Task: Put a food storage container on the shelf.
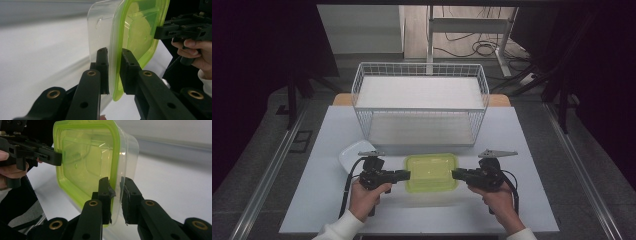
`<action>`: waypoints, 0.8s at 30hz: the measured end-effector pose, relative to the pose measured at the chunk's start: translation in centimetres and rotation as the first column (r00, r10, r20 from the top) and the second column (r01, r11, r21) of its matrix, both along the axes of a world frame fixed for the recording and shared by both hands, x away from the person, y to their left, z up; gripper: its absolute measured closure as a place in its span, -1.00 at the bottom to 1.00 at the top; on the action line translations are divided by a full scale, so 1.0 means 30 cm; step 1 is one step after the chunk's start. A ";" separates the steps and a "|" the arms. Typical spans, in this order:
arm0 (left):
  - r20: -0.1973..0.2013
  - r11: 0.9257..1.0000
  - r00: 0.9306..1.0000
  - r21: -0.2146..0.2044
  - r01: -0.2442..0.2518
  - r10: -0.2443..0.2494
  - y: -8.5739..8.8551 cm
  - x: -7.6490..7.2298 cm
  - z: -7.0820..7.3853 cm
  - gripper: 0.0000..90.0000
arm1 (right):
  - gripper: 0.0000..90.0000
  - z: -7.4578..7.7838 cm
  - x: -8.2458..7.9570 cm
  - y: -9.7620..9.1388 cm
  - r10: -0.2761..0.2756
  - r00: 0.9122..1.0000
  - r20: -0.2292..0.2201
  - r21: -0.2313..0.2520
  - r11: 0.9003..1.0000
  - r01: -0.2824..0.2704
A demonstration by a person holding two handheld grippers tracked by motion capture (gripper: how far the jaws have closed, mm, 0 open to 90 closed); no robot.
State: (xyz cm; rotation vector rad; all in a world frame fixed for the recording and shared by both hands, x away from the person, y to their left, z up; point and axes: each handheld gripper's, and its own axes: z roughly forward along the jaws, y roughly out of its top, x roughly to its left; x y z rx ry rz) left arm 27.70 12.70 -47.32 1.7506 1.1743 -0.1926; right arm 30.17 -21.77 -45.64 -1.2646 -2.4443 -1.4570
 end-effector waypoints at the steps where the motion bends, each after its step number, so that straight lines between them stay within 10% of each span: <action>1: 0.005 1.000 1.000 0.002 0.004 -0.004 0.001 -0.002 0.006 0.75 | 0.74 0.013 -0.005 0.001 0.003 1.000 0.016 -0.001 1.000 -0.003; 24: 0.035 1.000 0.999 0.009 0.025 -0.026 0.007 -0.010 0.040 0.75 | 0.74 0.050 -0.021 0.002 0.011 0.998 0.056 0.007 1.000 -0.011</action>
